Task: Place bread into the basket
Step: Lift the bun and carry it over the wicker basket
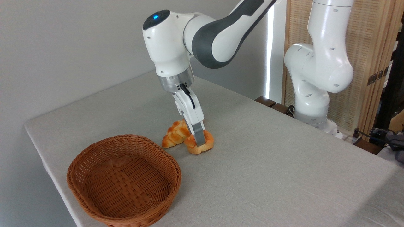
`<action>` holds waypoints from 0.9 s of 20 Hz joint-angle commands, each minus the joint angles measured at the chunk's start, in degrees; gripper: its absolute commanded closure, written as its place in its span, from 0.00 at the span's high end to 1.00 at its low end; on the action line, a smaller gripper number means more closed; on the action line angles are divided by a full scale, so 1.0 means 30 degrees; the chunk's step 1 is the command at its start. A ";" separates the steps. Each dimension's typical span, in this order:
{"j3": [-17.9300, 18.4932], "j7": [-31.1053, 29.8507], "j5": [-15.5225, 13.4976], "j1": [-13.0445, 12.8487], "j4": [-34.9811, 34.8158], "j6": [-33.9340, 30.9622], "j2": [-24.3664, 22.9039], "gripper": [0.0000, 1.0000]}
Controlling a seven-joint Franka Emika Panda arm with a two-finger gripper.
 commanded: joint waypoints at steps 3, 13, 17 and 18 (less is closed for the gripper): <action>0.0372 0.0113 -0.0149 -0.0123 0.1845 -0.0017 -0.0179 0.45; 0.1132 -0.0004 -0.1173 0.0141 0.4539 0.0275 -0.0297 0.45; 0.1251 -0.0996 -0.2259 0.0170 0.4746 0.2114 -0.0005 0.45; 0.1251 -0.1378 -0.2259 0.0170 0.4746 0.2759 0.0257 0.45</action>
